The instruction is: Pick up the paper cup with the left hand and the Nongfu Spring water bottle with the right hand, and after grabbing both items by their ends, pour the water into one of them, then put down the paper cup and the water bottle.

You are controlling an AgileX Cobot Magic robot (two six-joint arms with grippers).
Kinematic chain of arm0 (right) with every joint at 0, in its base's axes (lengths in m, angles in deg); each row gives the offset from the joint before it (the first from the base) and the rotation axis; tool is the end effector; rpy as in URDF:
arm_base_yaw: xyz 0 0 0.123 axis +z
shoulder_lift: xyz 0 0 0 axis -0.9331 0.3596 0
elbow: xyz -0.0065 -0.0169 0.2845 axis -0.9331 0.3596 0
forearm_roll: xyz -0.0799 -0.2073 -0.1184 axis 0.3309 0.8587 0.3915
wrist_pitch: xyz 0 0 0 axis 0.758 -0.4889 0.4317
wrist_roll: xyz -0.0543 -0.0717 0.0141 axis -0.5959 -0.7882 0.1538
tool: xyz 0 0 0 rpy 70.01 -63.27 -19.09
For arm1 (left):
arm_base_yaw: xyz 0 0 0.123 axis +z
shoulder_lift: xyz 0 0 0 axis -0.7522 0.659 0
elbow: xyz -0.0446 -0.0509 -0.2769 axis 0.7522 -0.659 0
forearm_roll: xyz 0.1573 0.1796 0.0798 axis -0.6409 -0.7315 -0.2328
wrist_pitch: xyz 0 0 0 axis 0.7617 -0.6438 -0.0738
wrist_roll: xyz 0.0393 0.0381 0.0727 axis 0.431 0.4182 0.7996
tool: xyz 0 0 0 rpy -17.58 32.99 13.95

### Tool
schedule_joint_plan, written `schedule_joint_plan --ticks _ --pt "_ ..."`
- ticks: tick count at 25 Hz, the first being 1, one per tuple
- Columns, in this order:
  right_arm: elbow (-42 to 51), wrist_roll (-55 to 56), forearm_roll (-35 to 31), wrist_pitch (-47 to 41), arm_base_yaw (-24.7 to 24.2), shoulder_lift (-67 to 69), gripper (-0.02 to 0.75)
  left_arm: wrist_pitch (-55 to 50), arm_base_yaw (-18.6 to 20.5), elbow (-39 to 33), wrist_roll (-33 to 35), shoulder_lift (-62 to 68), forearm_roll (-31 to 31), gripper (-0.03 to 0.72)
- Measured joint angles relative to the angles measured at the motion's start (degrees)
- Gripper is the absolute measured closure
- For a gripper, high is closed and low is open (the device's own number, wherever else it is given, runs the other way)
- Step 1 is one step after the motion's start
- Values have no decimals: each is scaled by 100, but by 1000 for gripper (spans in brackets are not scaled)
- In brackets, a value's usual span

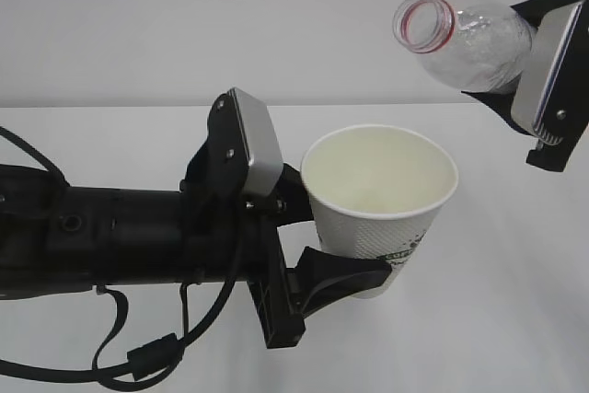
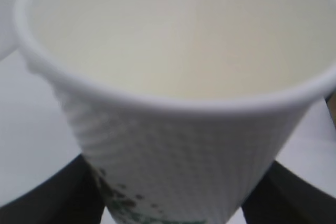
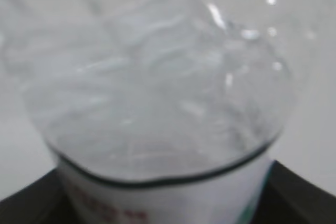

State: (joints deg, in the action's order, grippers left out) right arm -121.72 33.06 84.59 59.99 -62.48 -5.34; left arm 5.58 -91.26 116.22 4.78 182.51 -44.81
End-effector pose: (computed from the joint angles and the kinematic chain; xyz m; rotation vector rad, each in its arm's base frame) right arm 0.2609 0.0610 0.2752 -1.3586 1.2656 -0.4802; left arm 0.2038 -0.2530 0.1847 1.2271 1.5214 -0.8979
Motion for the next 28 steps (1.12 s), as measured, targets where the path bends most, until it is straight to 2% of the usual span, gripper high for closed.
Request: schedule_joint_plan --ticks 28 --pt "-144 -1039 -60 0 0 0 215 0 0 0 0 0 -43 174"
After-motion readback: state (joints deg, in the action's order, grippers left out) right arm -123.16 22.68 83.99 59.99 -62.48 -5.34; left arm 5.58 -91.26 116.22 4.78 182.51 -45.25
